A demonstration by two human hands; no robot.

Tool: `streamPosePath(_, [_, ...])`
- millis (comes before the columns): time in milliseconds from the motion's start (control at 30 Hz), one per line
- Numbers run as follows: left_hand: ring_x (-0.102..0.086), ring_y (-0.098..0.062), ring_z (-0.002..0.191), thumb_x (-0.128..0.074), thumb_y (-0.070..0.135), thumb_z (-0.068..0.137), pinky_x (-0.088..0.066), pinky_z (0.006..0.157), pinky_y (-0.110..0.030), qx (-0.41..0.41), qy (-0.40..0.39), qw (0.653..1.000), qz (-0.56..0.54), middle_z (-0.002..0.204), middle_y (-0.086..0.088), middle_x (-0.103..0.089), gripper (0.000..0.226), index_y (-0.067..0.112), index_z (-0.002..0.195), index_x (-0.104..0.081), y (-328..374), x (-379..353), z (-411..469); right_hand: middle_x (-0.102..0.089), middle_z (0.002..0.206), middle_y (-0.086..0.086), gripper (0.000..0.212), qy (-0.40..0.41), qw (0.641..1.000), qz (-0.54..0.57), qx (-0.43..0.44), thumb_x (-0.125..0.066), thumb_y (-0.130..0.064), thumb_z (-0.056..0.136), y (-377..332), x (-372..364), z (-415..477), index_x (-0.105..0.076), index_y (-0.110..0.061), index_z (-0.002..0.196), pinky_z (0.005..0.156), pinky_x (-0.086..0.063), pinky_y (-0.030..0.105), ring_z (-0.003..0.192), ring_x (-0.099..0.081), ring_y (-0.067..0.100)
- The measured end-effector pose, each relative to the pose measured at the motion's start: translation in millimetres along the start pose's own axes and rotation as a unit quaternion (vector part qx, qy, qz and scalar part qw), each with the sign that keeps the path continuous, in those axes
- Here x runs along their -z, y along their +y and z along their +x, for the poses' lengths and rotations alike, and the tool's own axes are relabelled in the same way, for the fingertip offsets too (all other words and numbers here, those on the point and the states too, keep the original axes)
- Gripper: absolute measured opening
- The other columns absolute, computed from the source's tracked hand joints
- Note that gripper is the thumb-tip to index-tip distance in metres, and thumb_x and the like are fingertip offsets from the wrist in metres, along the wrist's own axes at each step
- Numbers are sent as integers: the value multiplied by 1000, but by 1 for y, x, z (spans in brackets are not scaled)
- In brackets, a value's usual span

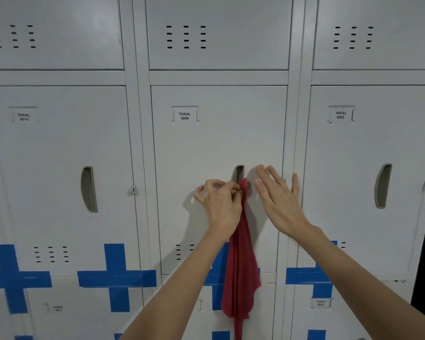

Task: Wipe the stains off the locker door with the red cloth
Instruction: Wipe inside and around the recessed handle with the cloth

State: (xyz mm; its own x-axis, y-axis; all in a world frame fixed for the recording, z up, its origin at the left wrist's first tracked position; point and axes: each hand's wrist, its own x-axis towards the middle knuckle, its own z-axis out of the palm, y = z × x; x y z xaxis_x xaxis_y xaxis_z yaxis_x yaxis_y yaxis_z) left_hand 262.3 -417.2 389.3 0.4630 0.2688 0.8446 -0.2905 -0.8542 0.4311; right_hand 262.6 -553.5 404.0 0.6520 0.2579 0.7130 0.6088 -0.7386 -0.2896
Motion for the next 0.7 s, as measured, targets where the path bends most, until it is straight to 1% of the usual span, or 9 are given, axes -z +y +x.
streamPosePath(33, [-48,-8,100,-63,24,85,-18,95,-30,13,-17,999,-40,70,16,-65,7,26,84,-70,2,8,0,-27,154,-9,49,29,999,39,6,-26,-40,101,-3,0,-6,-24,-24,148,116,13,35,143,-10,3])
streamPosePath(100, [-58,-8,90,-65,20,84,-38,90,-29,54,-71,982,-167,68,16,-65,7,24,84,-70,11,24,-2,-47,139,-10,39,52,985,166,4,-42,-31,99,-13,-2,-22,-41,-27,138,116,-14,27,134,-33,1])
streamPosePath(200, [-66,-9,69,-66,12,84,-55,75,-29,132,-129,935,-302,71,3,-71,11,22,80,-69,23,39,-3,-60,116,-13,31,21,918,392,-60,-56,-21,94,-30,-5,-36,-53,-30,123,86,-46,18,104,-59,1])
streamPosePath(300, [-68,-15,71,-68,12,84,-57,77,-34,188,-156,897,-370,73,-3,-73,12,22,76,-69,24,41,-3,-63,108,-4,30,33,873,475,-103,-60,-18,91,-33,-5,-40,-55,-27,120,75,-53,21,89,-66,9])
streamPosePath(467, [-62,-9,59,-68,9,85,-55,62,-21,260,-161,833,-460,63,2,-68,7,13,80,-67,23,43,-4,-65,98,7,23,82,862,487,-118,-61,-16,91,-39,-16,-50,-58,-24,112,58,-57,34,72,-69,25])
streamPosePath(533, [-62,-3,61,-66,12,87,-50,62,-16,222,-146,868,-419,68,3,-68,4,13,84,-67,19,44,-7,-66,90,10,14,105,856,487,-138,-61,-14,91,-40,-21,-50,-63,-18,104,48,-49,26,60,-62,22])
streamPosePath(600, [-61,1,79,-58,19,93,-46,74,-15,88,-81,960,-253,87,6,-66,10,17,94,-67,6,41,-14,-66,83,9,12,124,841,491,-188,-60,-11,91,-38,-25,-46,-67,-14,100,45,-43,23,53,-55,17])
streamPosePath(633, [-58,-5,96,-52,21,95,-44,86,-21,9,-33,989,-145,102,5,-63,17,18,105,-65,-5,38,-16,-66,82,9,13,140,824,502,-220,-60,-10,91,-38,-25,-42,-68,-13,100,45,-43,25,51,-54,16])
streamPosePath(700, [-40,-21,131,-41,23,94,-28,110,-41,-102,13,994,20,138,-5,-49,40,15,132,-49,-29,30,-15,-66,83,9,14,175,793,526,-253,-58,-10,91,-39,-20,-34,-68,-10,101,47,-44,28,52,-55,15])
